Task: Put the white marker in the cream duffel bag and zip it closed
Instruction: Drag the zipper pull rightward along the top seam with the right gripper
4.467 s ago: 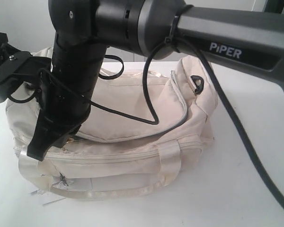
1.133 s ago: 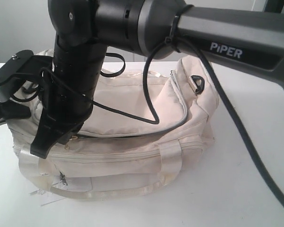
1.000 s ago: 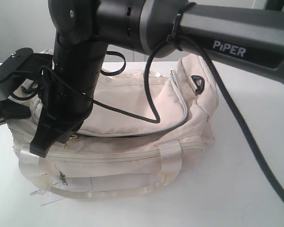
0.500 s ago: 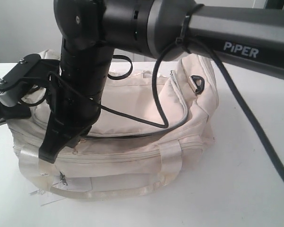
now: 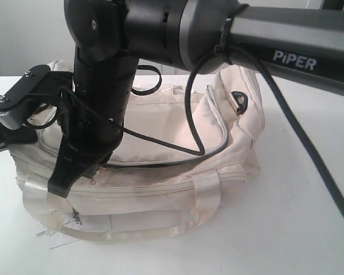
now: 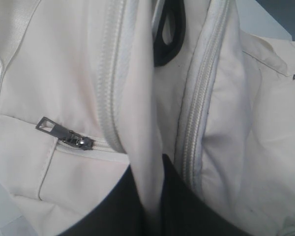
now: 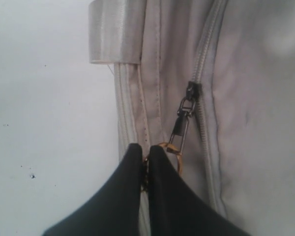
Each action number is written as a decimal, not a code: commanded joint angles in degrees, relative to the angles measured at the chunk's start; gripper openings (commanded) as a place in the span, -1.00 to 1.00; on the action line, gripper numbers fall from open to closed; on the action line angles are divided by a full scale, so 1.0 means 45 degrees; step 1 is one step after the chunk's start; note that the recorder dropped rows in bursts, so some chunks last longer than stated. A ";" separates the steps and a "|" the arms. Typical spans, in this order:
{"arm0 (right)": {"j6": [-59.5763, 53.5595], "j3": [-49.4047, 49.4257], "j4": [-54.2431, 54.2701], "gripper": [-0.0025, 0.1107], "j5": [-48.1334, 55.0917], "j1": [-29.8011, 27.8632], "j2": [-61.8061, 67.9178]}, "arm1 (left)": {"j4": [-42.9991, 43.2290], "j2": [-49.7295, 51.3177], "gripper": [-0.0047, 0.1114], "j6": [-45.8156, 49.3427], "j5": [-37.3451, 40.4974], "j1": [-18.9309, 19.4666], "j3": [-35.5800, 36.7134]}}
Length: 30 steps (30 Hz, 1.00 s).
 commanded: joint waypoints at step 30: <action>0.0233 0.1592 -0.1178 -0.96 0.0451 -0.0246 -0.1281 | -0.0280 -0.0117 -0.92 0.0066 -0.0179 -0.0008 0.0061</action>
